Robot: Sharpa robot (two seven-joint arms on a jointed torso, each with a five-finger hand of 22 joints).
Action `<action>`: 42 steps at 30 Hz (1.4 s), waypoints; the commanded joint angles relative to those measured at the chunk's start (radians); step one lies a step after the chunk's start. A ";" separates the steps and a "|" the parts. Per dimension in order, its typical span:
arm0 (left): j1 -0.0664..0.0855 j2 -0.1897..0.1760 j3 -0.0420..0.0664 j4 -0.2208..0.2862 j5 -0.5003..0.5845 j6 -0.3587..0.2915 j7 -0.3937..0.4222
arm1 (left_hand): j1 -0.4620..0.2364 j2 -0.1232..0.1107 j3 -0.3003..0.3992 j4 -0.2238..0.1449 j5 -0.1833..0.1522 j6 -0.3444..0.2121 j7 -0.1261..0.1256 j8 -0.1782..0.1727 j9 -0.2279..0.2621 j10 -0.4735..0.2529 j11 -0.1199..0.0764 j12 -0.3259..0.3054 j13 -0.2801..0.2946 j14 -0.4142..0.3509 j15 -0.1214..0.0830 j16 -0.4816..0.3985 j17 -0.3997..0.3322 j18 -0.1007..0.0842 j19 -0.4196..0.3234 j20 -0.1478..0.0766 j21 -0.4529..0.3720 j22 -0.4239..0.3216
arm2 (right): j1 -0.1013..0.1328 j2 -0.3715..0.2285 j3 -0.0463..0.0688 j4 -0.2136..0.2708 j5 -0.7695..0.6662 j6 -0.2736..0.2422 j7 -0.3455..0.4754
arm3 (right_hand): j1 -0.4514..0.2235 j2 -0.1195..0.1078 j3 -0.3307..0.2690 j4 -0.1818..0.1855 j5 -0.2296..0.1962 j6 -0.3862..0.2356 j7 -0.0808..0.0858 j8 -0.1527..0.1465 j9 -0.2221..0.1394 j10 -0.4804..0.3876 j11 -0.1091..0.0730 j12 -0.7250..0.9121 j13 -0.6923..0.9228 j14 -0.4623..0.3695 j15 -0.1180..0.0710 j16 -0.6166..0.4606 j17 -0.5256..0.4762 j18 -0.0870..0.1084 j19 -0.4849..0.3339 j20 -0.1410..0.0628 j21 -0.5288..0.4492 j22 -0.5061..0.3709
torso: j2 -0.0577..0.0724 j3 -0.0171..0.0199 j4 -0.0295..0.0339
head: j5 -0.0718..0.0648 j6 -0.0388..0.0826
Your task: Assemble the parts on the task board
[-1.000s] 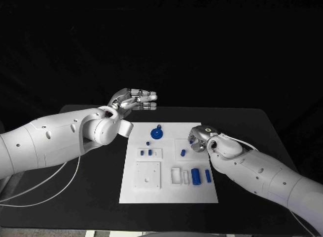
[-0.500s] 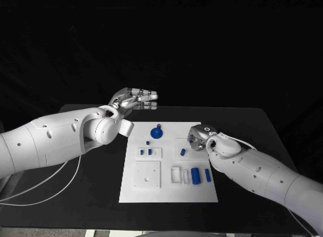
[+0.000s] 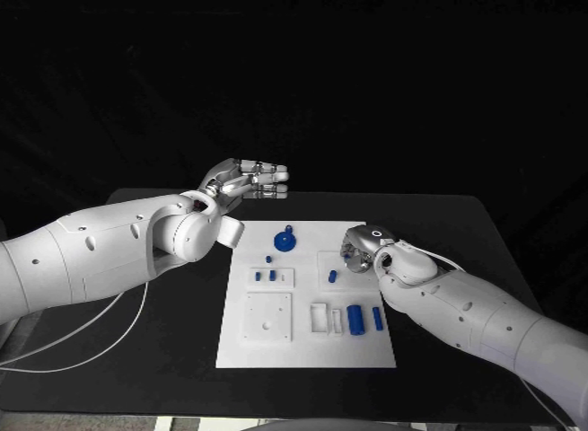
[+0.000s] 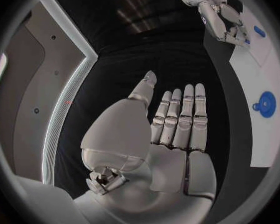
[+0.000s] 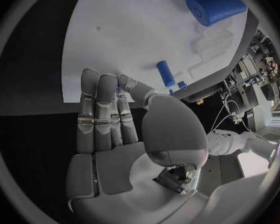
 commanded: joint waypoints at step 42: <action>0.003 -0.009 0.001 -0.010 0.005 0.014 0.010 | -0.006 0.007 0.004 -0.023 0.006 -0.003 -0.003 -0.001 0.000 -0.001 0.001 0.001 0.000 -0.006 -0.001 0.000 -0.001 0.015 -0.003 0.006 0.012 -0.003 | -0.012 -0.112 0.085 0.380 0.066 -0.074 -0.070 | 0.000 0.001 0.042 -0.005 0.005 0.032 -0.008 0.004 0.006 0.042 -0.008 0.002 0.002 0.002 -0.015 0.030 -0.016 -0.007 0.058 -0.014 -0.149 0.192 | -0.001 0.0000 -0.0033 | 0.040 0.001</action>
